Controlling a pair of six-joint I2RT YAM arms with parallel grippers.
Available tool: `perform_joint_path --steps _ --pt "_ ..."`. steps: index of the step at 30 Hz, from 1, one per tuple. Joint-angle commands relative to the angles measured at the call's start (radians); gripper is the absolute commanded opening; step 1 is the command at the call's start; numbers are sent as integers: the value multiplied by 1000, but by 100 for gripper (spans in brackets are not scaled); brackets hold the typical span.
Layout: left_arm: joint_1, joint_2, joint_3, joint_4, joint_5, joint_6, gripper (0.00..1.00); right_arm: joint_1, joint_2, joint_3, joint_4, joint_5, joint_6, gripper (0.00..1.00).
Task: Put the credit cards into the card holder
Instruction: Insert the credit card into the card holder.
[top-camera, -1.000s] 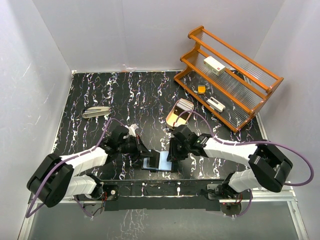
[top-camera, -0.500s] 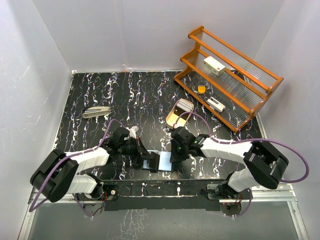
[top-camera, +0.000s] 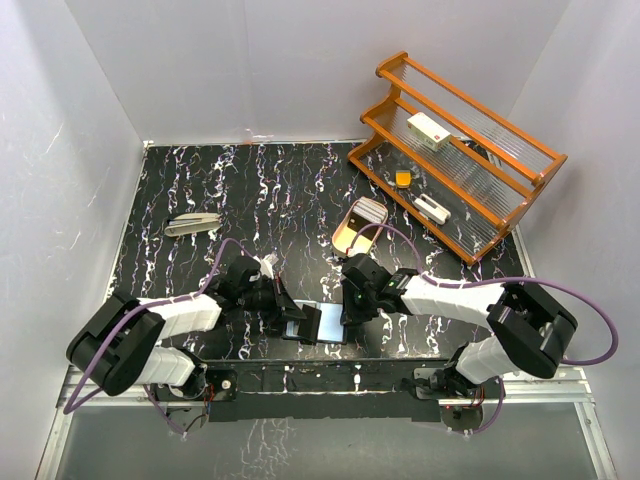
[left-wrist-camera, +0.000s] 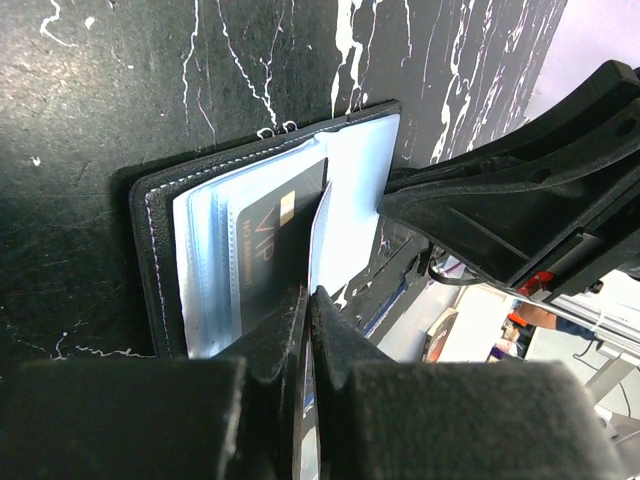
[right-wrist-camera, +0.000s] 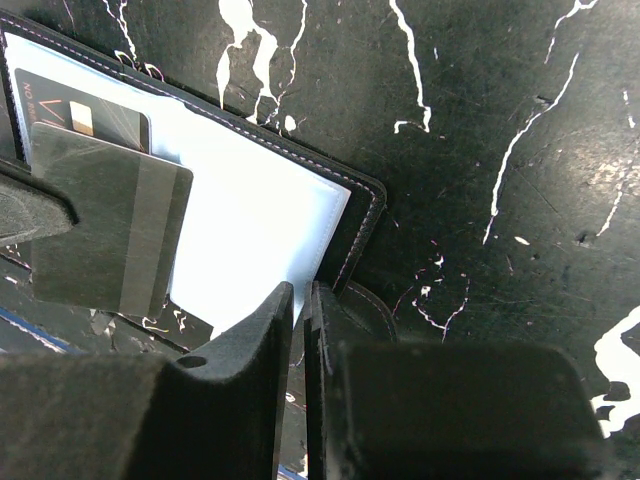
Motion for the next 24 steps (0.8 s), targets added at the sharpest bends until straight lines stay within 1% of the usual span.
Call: perform_joint_path --steps 1,24 --pt "-3 0 -11 3 -27 33 0 4 4 3 17 50 -14 9" --pt "-3 75 -25 76 -25 37 0 5 2 2 15 60 -6 9"
